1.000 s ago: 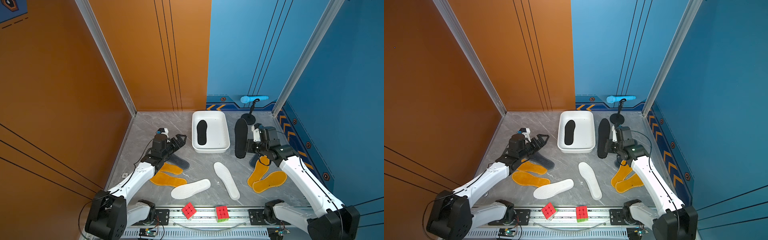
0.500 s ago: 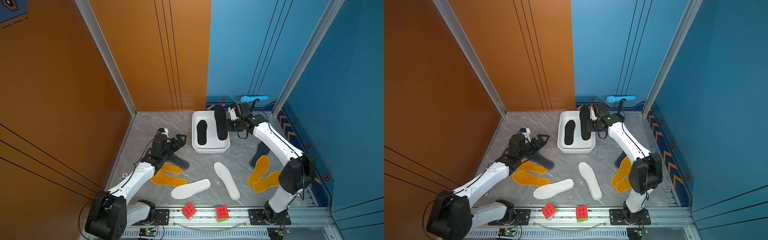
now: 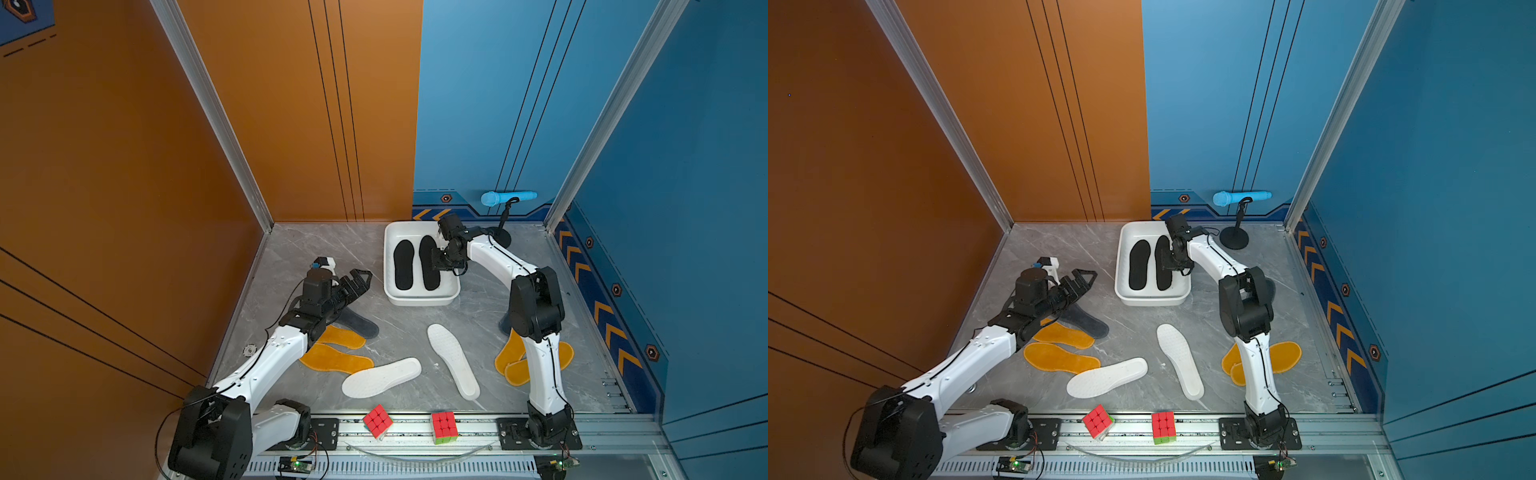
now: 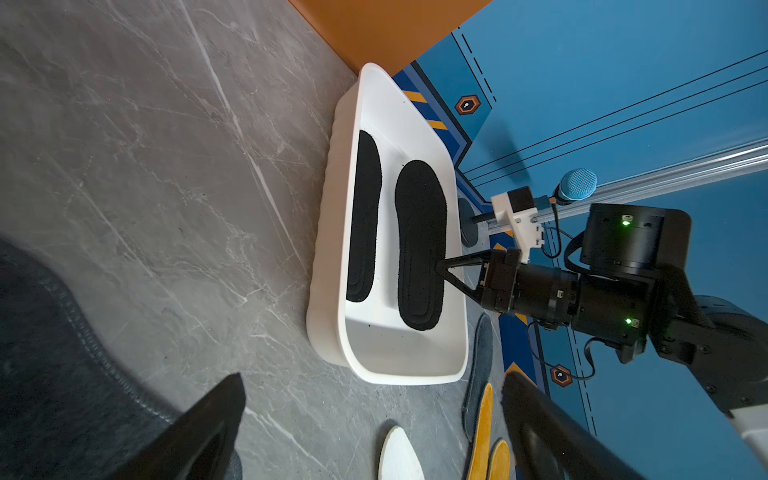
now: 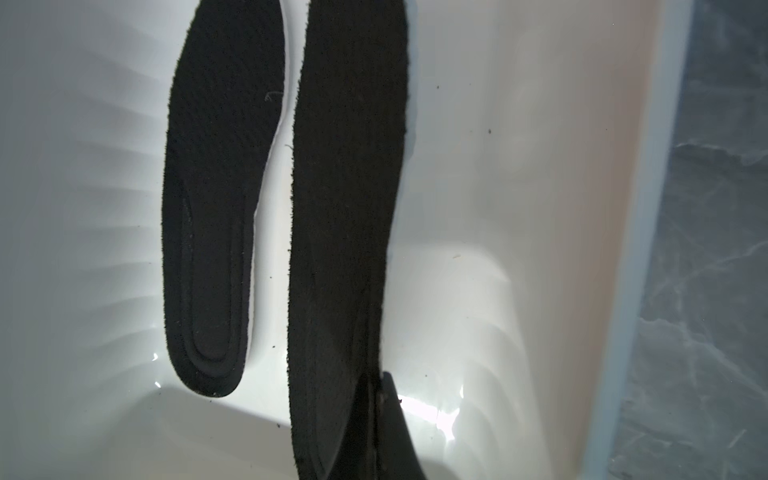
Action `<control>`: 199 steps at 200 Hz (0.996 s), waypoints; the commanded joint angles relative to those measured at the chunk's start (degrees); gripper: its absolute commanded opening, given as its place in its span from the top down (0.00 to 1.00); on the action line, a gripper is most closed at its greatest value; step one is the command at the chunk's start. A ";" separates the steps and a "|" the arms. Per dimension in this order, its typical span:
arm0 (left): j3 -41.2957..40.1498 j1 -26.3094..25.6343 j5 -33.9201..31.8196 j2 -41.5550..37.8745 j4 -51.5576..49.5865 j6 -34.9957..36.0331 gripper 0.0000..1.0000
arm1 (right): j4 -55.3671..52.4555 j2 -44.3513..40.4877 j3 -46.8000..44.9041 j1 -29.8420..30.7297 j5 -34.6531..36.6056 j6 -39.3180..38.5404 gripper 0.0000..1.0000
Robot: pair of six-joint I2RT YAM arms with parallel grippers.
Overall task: Put the insoles into the storage box
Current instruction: Place the insole in the storage box.
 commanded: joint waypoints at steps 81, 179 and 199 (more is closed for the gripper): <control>-2.35 3.86 0.65 -4.61 -5.27 1.39 0.02 | -2.86 5.20 3.91 -0.35 4.33 0.81 1.00; -3.46 5.22 0.36 -7.32 -7.55 1.21 0.02 | -2.44 4.23 4.83 -0.46 4.21 1.61 0.69; -3.69 5.38 0.41 -7.35 -7.86 0.88 0.02 | -2.07 3.16 5.10 -0.22 3.92 1.89 0.65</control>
